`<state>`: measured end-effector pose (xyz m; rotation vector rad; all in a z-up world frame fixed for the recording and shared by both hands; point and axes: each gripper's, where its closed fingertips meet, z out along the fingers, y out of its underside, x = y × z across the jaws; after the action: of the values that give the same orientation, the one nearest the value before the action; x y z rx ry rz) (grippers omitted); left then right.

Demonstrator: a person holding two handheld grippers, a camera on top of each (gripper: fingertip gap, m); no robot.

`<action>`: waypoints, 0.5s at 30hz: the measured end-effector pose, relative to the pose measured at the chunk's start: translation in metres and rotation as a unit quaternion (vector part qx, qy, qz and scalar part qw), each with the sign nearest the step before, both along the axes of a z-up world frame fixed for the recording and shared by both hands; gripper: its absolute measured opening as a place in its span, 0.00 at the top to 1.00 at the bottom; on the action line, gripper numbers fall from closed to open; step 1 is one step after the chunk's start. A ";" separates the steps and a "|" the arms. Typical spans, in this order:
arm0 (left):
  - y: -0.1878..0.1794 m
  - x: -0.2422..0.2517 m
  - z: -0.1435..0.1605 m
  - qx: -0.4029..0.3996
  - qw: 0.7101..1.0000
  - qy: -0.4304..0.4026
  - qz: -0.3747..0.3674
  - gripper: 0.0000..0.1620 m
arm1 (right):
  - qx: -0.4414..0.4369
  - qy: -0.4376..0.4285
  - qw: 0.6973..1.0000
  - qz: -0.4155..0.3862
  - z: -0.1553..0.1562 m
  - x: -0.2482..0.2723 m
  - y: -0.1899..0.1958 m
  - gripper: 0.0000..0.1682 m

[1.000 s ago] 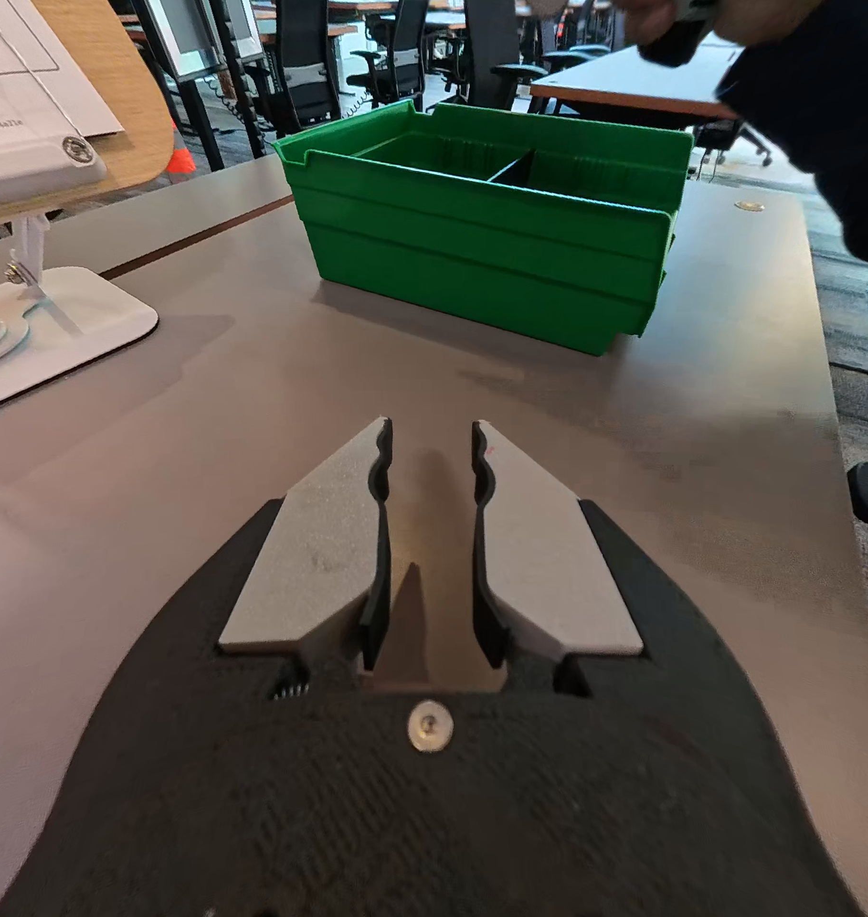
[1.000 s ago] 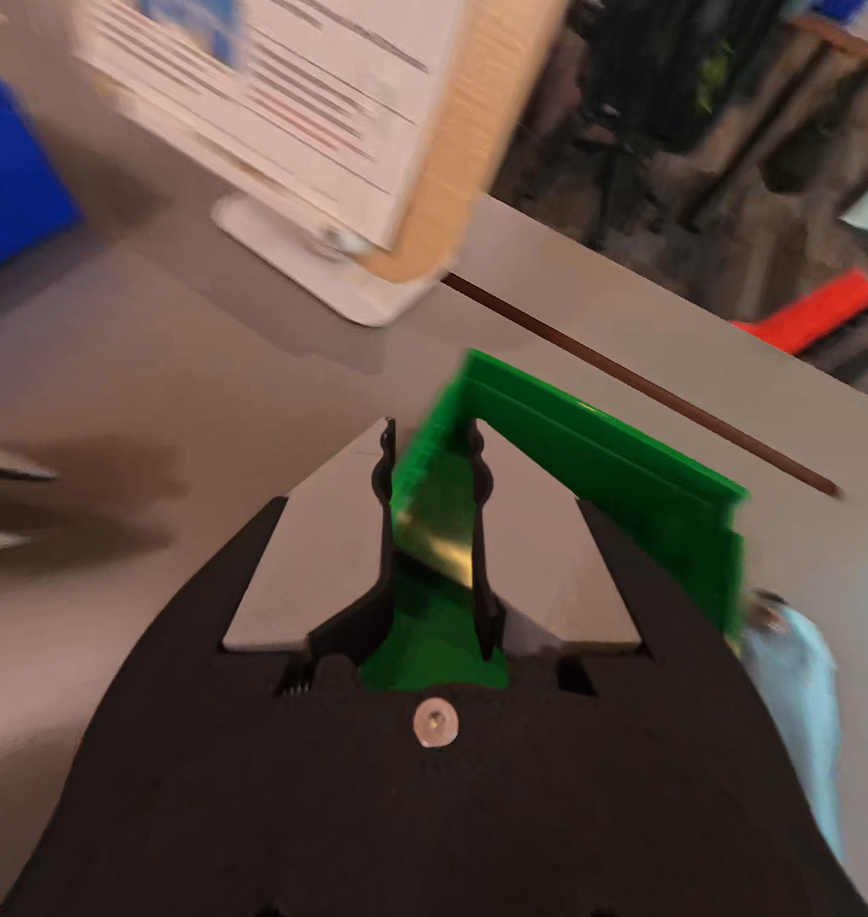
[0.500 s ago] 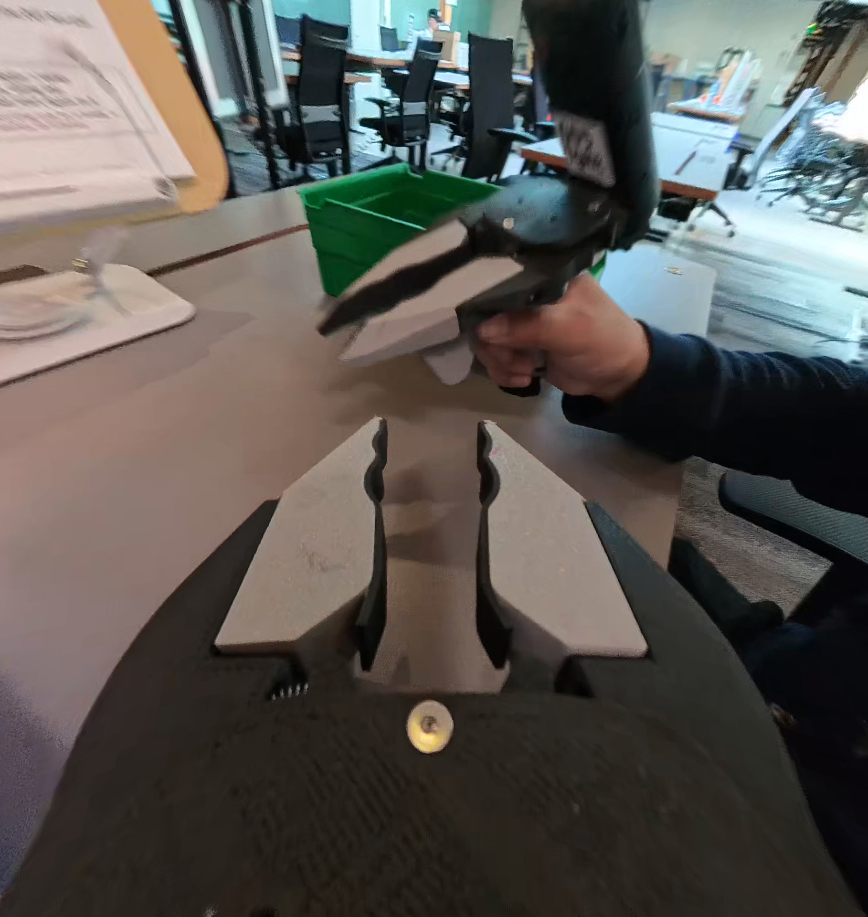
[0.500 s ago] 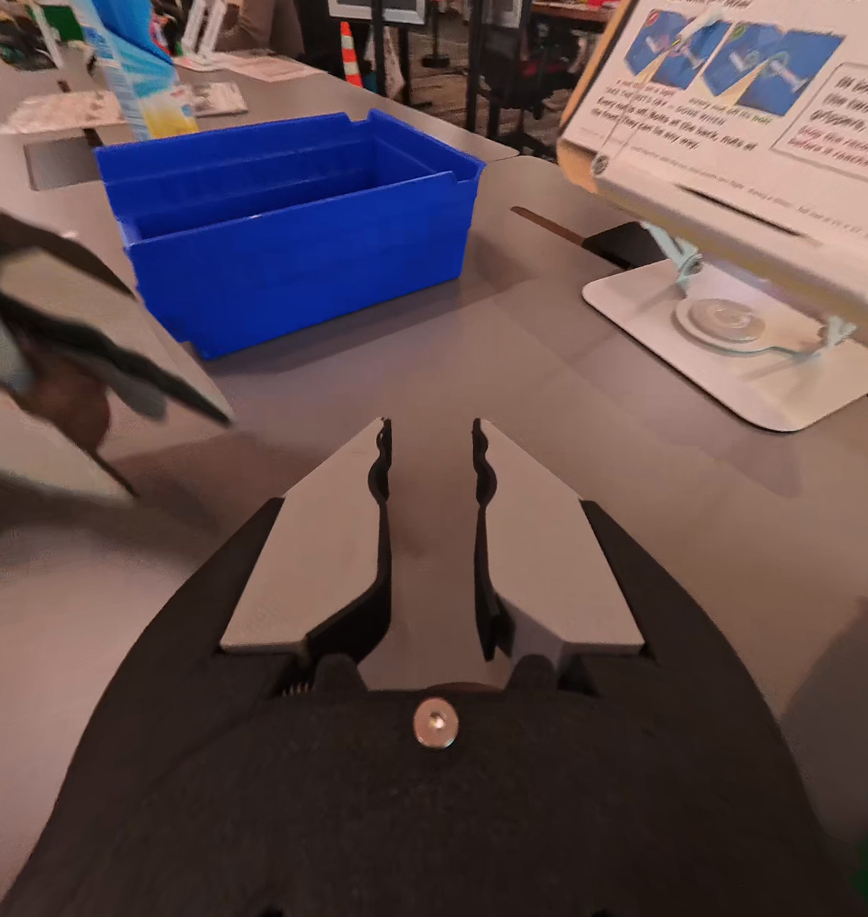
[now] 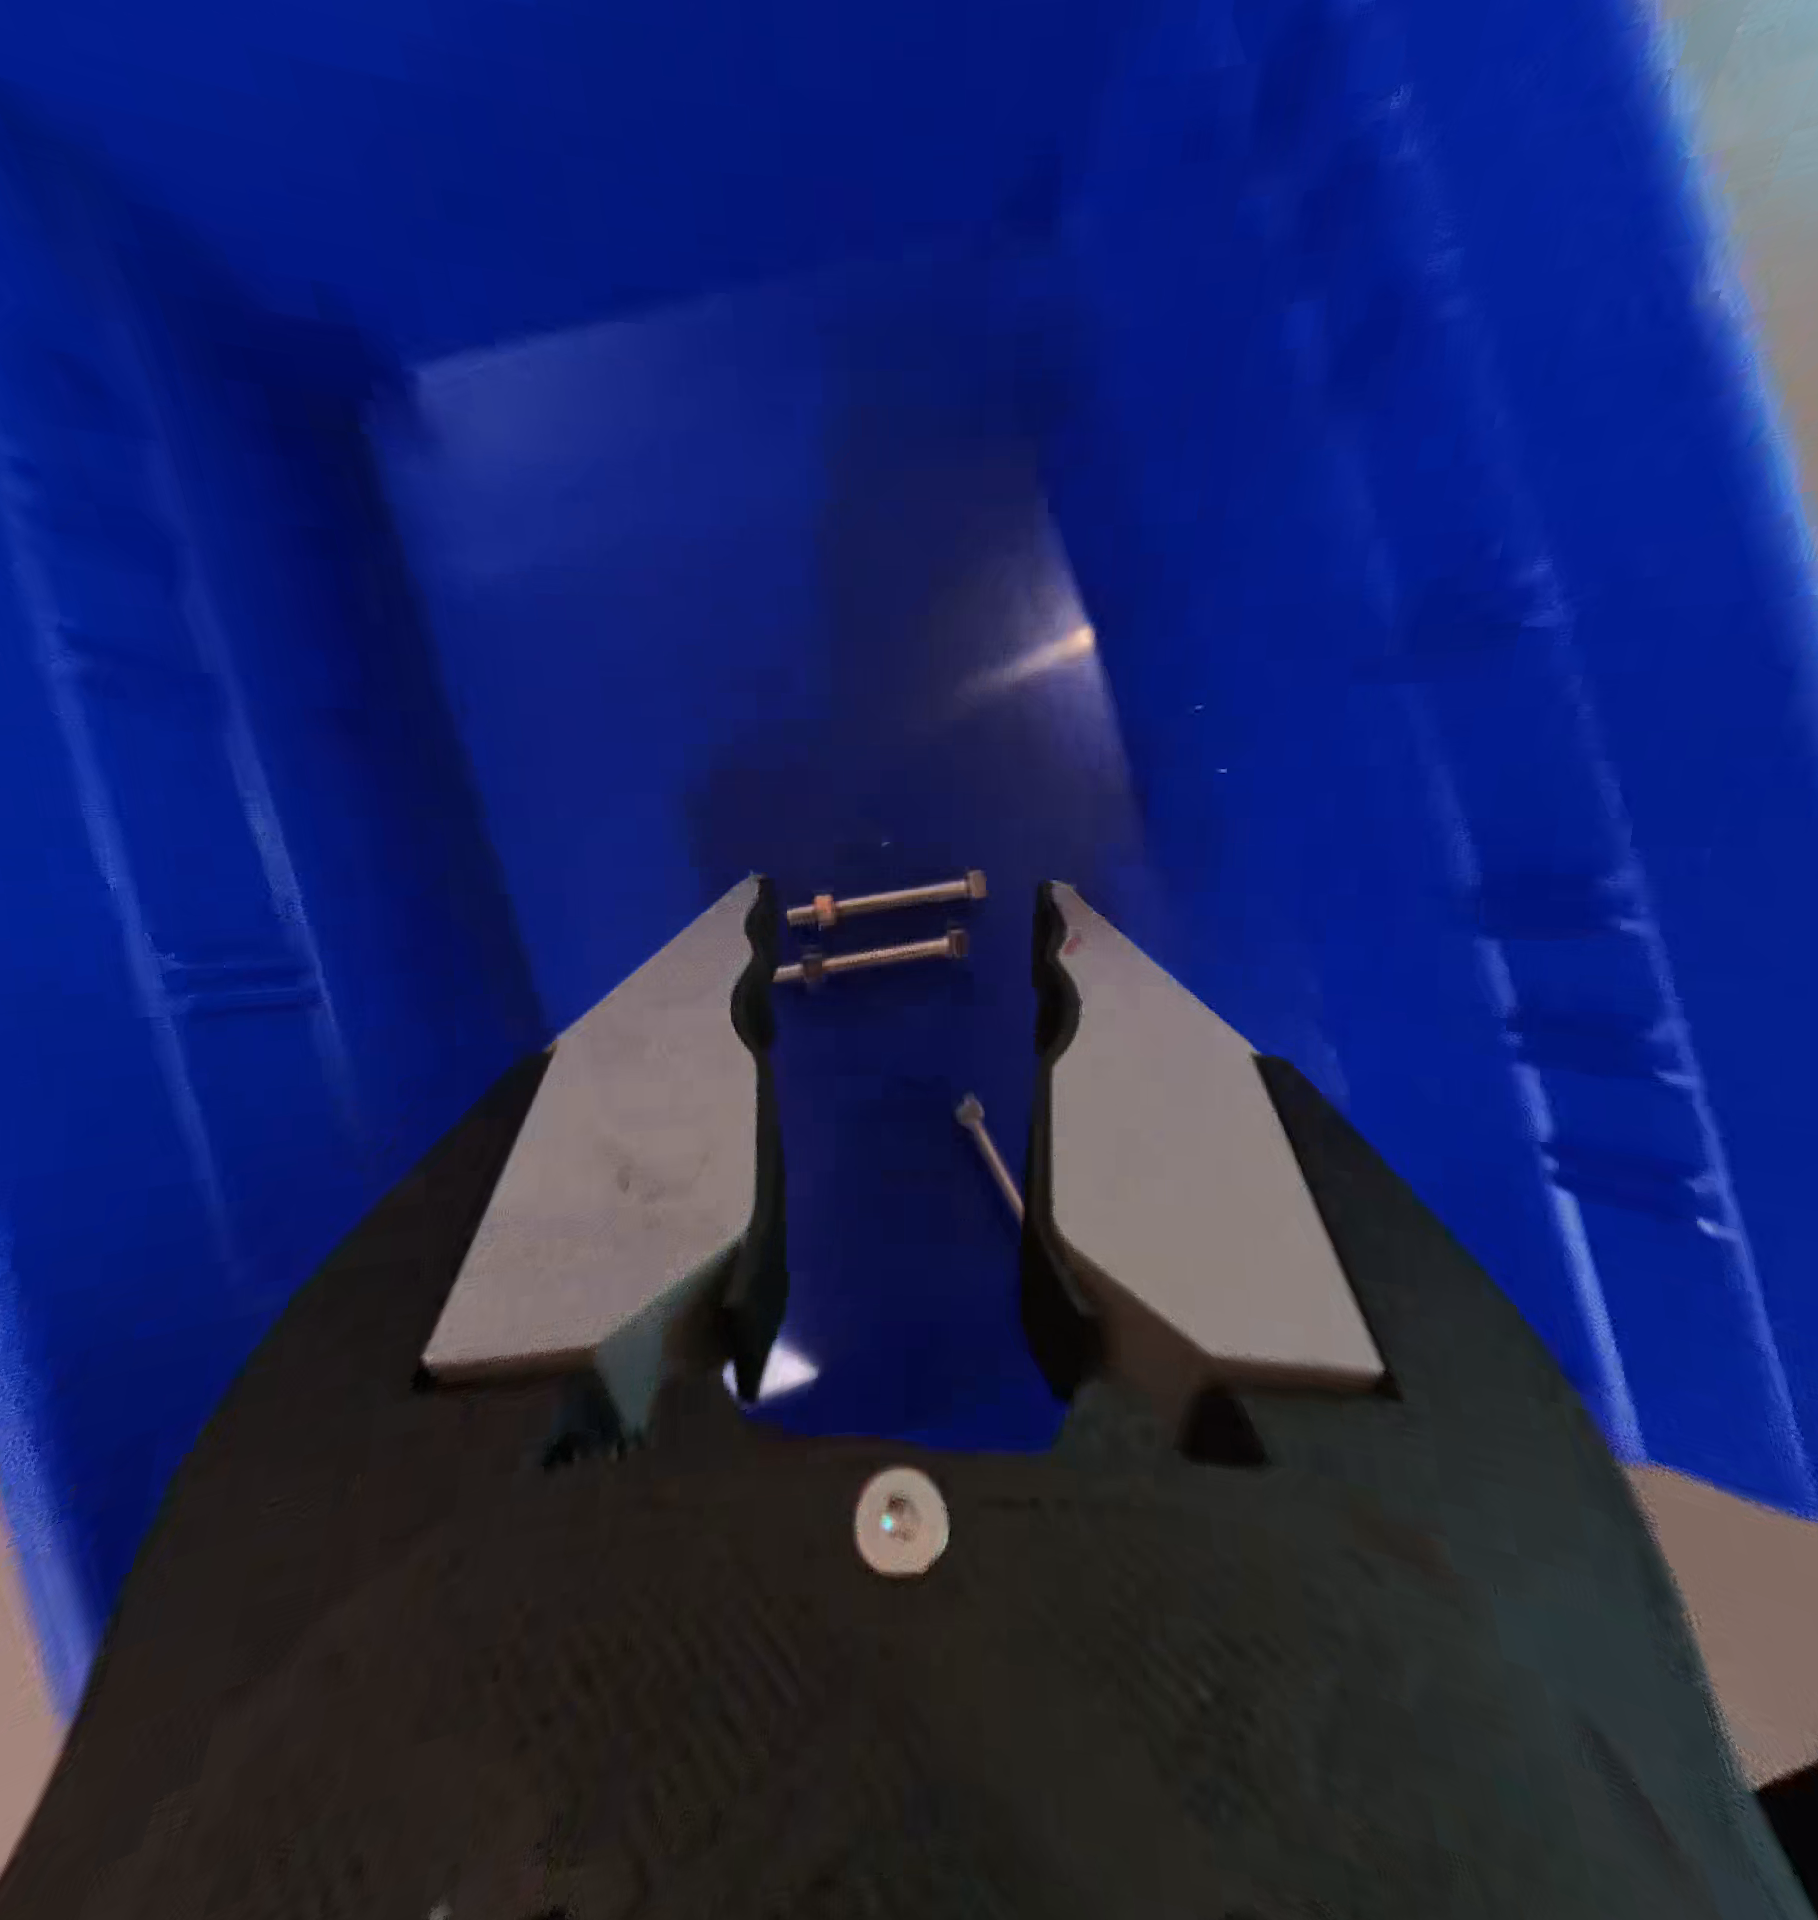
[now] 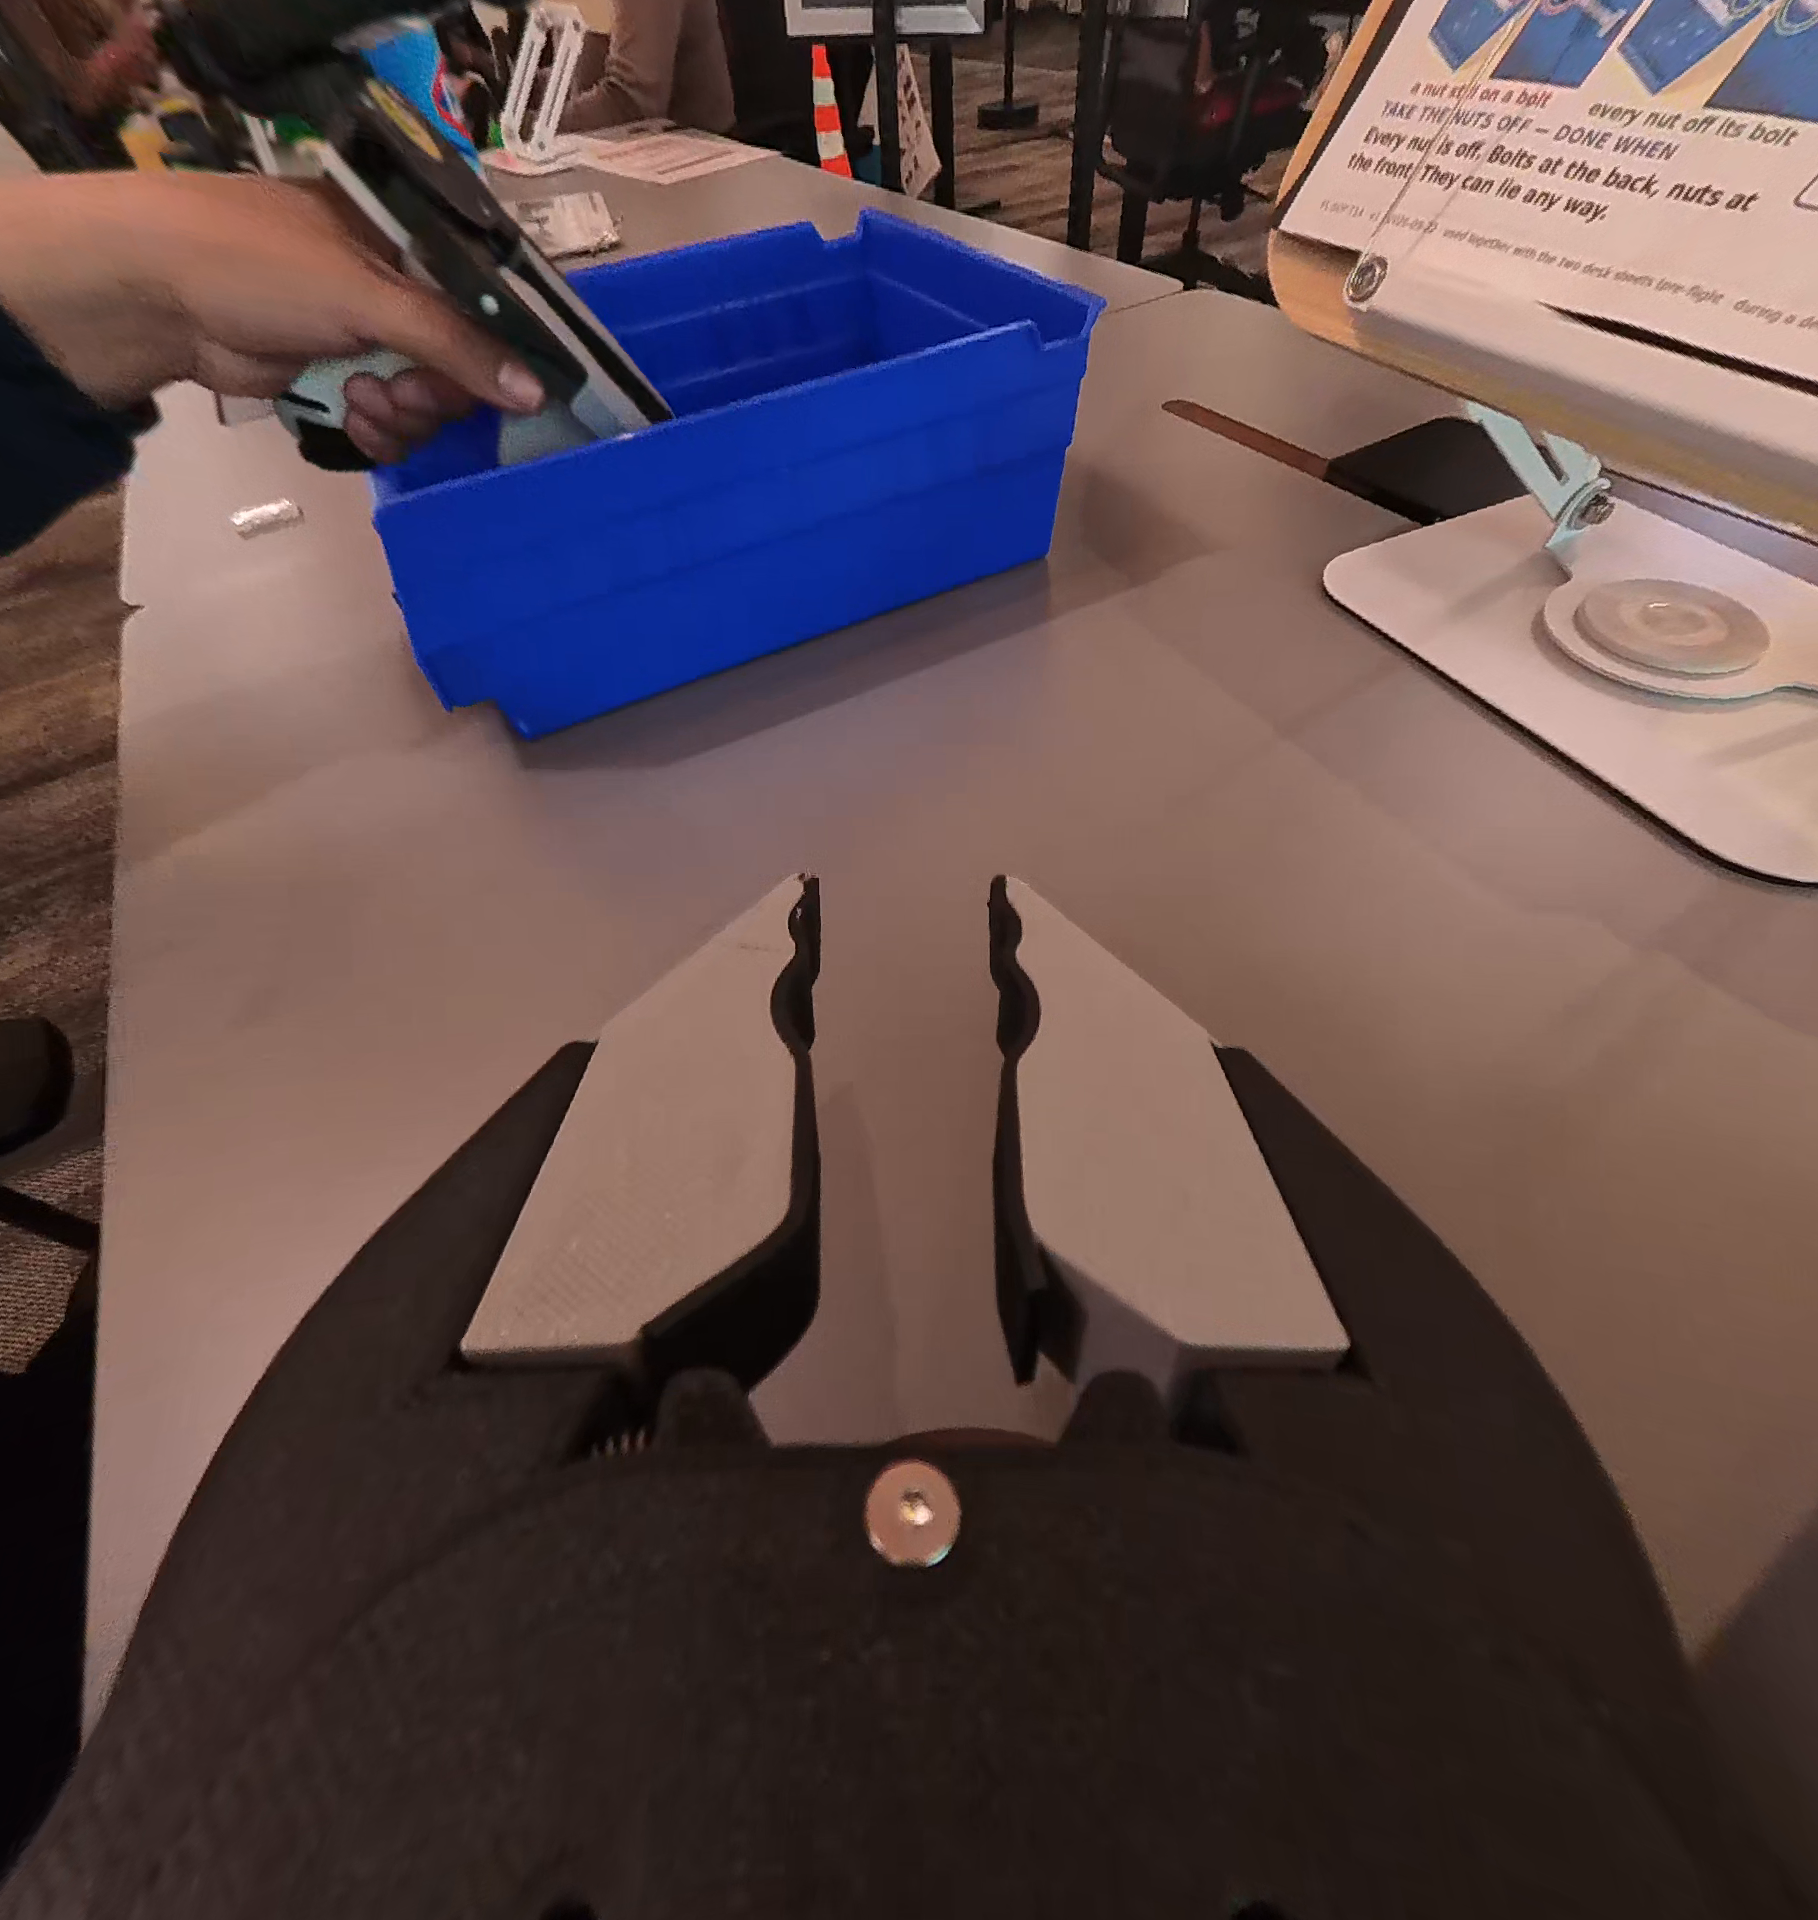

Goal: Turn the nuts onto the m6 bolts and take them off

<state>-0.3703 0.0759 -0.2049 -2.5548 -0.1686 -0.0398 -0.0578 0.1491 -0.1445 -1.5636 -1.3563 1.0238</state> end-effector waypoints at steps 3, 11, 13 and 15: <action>0.005 -0.003 -0.017 -0.020 1.000 -0.010 0.012 0.69 | -0.003 -0.009 1.000 -0.002 -0.005 0.000 0.002 0.82; -0.002 -0.006 -0.030 -0.059 0.998 0.029 0.003 0.70 | -0.007 -0.001 1.000 0.002 -0.001 0.000 0.001 0.82; -0.001 -0.006 -0.030 -0.060 0.998 0.029 0.001 0.71 | -0.005 -0.002 1.000 0.004 -0.001 -0.001 -0.001 0.82; 0.000 -0.007 -0.030 -0.064 0.998 0.029 0.000 0.72 | -0.003 -0.002 1.000 0.006 -0.001 -0.001 -0.002 0.82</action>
<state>-0.3769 0.0758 -0.2349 -2.6801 -0.1523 0.0455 -0.0585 0.1469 -0.1454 -1.5652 -1.3685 1.0334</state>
